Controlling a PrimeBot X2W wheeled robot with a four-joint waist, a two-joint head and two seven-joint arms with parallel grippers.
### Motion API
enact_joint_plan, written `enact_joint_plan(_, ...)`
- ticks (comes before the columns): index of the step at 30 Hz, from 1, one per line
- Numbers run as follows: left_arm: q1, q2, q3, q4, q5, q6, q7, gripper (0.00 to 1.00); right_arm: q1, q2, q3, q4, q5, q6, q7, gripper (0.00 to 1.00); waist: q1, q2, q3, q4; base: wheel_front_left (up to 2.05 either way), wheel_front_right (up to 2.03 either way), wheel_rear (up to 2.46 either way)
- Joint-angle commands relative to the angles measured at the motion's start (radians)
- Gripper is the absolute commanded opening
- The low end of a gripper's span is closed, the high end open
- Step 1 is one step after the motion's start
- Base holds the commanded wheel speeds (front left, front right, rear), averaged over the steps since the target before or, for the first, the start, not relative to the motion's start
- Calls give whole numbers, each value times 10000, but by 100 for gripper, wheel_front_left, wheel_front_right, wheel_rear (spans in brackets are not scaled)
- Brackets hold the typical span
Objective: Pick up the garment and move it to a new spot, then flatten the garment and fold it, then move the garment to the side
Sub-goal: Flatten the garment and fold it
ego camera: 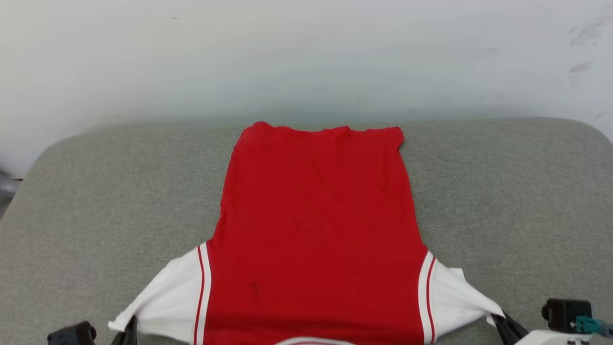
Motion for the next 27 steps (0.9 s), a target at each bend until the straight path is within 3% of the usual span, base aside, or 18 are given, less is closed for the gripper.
enact_joint_plan(1, 661, 154, 56, -544, -30, 361, 188, 0, 577, 183, -278, -439, -161, -18, 232, 0, 4, 0, -166, 34, 0, 0, 0)
enact_joint_plan(7, 2145, 281, -12, -1994, -133, 984, 668, 0, 2069, 684, -958, -1425, -663, -18, 925, 0, 4, 0, -277, 200, 0, 0, 0)
enact_joint_plan(13, 2496, 163, -220, -2336, -162, 952, 709, 0, 2633, 895, -936, -1565, -632, -18, 1320, 0, 4, 0, -285, 331, 0, 0, 0)
enact_joint_plan(14, 2437, 154, -274, -2348, -99, 925, 672, 0, 2599, 912, -932, -1536, -627, -18, 1296, 7, 4, 0, -278, 360, 0, 0, 0)
enact_joint_plan(15, 2352, 117, -341, -2369, -57, 904, 643, 0, 2485, 923, -898, -1551, -572, -18, 1197, 36, 4, 0, -270, 383, 0, 0, 0)
enact_joint_plan(16, 2277, 58, -420, -2393, -13, 861, 633, 0, 2365, 930, -880, -1551, -551, -16, 1101, 94, 4, 0, -260, 407, 0, 0, 0)
enact_joint_plan(17, 2202, 21, -483, -2423, 27, 840, 589, 0, 2257, 930, -919, -1506, -536, -16, 1024, 100, 4, 0, -239, 438, 0, 0, 0)
enact_joint_plan(27, 1390, -179, -793, -3085, 371, 866, 466, 0, -1006, 434, -1407, -253, -287, -13, 442, 100, 4, 0, 539, 795, 0, 0, 0)
